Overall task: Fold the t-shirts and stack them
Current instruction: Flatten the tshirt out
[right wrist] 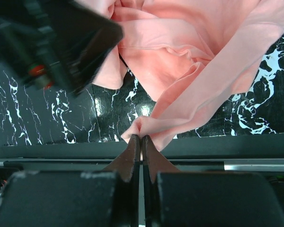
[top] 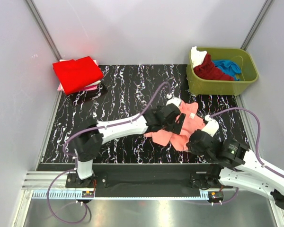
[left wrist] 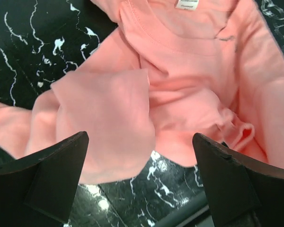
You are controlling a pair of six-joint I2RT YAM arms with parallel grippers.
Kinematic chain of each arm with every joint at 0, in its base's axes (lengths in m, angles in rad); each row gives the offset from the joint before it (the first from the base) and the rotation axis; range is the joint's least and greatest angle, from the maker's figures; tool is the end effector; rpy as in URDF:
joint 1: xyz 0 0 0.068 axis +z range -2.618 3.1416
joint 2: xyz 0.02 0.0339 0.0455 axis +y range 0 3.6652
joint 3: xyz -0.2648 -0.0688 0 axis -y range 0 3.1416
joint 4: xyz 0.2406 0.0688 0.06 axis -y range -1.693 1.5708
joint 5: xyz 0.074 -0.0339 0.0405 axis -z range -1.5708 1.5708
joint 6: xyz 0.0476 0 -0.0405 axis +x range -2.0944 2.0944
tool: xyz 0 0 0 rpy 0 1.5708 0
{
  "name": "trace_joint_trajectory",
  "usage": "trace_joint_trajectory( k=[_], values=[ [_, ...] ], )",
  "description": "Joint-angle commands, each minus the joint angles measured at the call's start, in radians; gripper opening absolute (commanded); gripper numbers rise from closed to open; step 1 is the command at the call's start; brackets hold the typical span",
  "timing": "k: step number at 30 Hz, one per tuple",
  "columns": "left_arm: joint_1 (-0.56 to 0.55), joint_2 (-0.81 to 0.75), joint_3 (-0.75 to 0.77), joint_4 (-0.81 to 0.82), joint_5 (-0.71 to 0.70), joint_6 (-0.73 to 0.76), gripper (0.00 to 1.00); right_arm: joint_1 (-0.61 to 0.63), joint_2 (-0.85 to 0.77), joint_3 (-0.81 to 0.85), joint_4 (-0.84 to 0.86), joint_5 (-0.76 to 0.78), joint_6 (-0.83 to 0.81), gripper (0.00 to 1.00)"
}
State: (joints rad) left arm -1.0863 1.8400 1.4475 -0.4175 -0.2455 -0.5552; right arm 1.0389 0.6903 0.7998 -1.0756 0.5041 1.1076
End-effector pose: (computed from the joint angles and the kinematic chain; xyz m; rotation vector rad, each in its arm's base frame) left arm 0.2052 -0.3650 0.2451 0.5167 2.3520 -0.5014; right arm 0.0777 0.0868 0.2729 0.2749 2.3903 0.3626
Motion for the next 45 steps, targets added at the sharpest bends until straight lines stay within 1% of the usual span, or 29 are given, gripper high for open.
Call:
trace_joint_trajectory(
  k=[1, 3, 4, 6, 7, 9, 10, 12, 14, 19, 21, 24, 25, 26, 27, 28, 30, 31, 32, 33, 34, 35, 36, 37, 38, 40, 41, 43, 45],
  values=[
    [-0.011, 0.097, 0.103, -0.069, -0.087, 0.038, 0.98, 0.000, -0.011, -0.005, -0.014, 0.019, 0.024, 0.00],
    [-0.011, 0.136, 0.151, -0.096, -0.118, 0.038, 0.91, 0.001, -0.012, -0.002, -0.020, 0.016, 0.026, 0.00],
    [-0.009, 0.169, 0.165, -0.119, -0.124, 0.041, 0.80, 0.003, -0.012, -0.002, -0.021, 0.016, 0.028, 0.00],
    [-0.011, 0.208, 0.203, -0.161, -0.150, 0.040, 0.65, 0.003, -0.020, -0.004, -0.024, 0.016, 0.028, 0.00],
    [-0.011, 0.212, 0.212, -0.173, -0.162, 0.037, 0.46, 0.001, -0.023, -0.004, -0.023, 0.014, 0.028, 0.00],
    [-0.011, 0.205, 0.224, -0.200, -0.202, 0.026, 0.27, 0.001, -0.026, -0.007, -0.024, 0.014, 0.028, 0.00],
    [-0.011, 0.194, 0.225, -0.208, -0.212, 0.028, 0.13, 0.001, -0.026, -0.005, -0.027, 0.014, 0.029, 0.00],
    [-0.007, 0.151, 0.238, -0.260, -0.254, 0.029, 0.00, 0.003, -0.025, -0.004, -0.030, 0.014, 0.029, 0.00],
    [-0.004, 0.107, 0.252, -0.306, -0.297, 0.041, 0.00, 0.001, -0.029, 0.007, -0.046, 0.016, 0.032, 0.00],
    [0.035, -0.109, 0.323, -0.478, -0.325, 0.095, 0.00, 0.001, -0.081, 0.070, -0.141, 0.056, 0.072, 0.00],
    [0.063, -0.183, 0.364, -0.536, -0.282, 0.150, 0.00, 0.001, -0.127, 0.108, -0.178, 0.092, 0.100, 0.00],
    [0.167, -0.232, 0.402, -0.586, -0.169, 0.230, 0.01, 0.001, -0.178, 0.145, -0.239, 0.132, 0.133, 0.00],
    [0.240, -0.235, 0.398, -0.586, -0.085, 0.259, 0.05, 0.003, -0.186, 0.147, -0.247, 0.132, 0.138, 0.00],
    [0.281, -0.236, 0.387, -0.586, -0.051, 0.299, 0.09, 0.001, -0.193, 0.145, -0.242, 0.129, 0.135, 0.00],
    [0.366, -0.216, 0.384, -0.583, -0.014, 0.314, 0.13, 0.001, -0.190, 0.144, -0.244, 0.125, 0.138, 0.00],
    [0.409, -0.199, 0.378, -0.572, 0.076, 0.330, 0.18, 0.001, -0.187, 0.142, -0.251, 0.125, 0.143, 0.00],
    [0.524, -0.112, 0.375, -0.555, 0.145, 0.377, 0.23, 0.003, -0.164, 0.136, -0.259, 0.119, 0.158, 0.00],
    [0.557, -0.069, 0.387, -0.557, 0.185, 0.391, 0.40, 0.003, -0.158, 0.137, -0.259, 0.116, 0.159, 0.00],
    [0.587, 0.036, 0.433, -0.563, 0.201, 0.418, 0.52, 0.001, -0.146, 0.144, -0.261, 0.116, 0.161, 0.00],
    [0.617, 0.098, 0.477, -0.608, 0.206, 0.420, 0.59, 0.001, -0.143, 0.151, -0.267, 0.120, 0.166, 0.00],
    [0.665, 0.161, 0.528, -0.644, 0.228, 0.422, 0.61, 0.003, -0.138, 0.157, -0.277, 0.125, 0.167, 0.00],
    [0.683, 0.267, 0.645, -0.685, 0.239, 0.419, 0.62, 0.003, -0.135, 0.176, -0.283, 0.137, 0.166, 0.00],
    [0.701, 0.301, 0.693, -0.760, 0.239, 0.414, 0.63, 0.001, -0.133, 0.185, -0.302, 0.143, 0.167, 0.00],
    [0.701, 0.310, 0.720, -0.774, 0.239, 0.411, 0.66, 0.003, -0.132, 0.196, -0.313, 0.151, 0.167, 0.00],
    [0.698, 0.274, 0.694, -0.741, 0.239, 0.402, 0.73, 0.003, -0.133, 0.209, -0.322, 0.163, 0.172, 0.00],
    [0.697, 0.190, 0.607, -0.673, 0.282, 0.382, 0.79, 0.003, -0.136, 0.211, -0.337, 0.171, 0.175, 0.00],
    [0.695, 0.101, 0.517, -0.625, 0.287, 0.352, 0.83, 0.003, -0.143, 0.202, -0.337, 0.171, 0.173, 0.00],
    [0.694, 0.015, 0.427, -0.592, 0.291, 0.324, 0.84, 0.001, -0.144, 0.190, -0.323, 0.165, 0.172, 0.00],
    [0.692, -0.120, 0.273, -0.544, 0.279, 0.281, 0.84, 0.003, -0.137, 0.180, -0.314, 0.156, 0.172, 0.00]
  ],
)
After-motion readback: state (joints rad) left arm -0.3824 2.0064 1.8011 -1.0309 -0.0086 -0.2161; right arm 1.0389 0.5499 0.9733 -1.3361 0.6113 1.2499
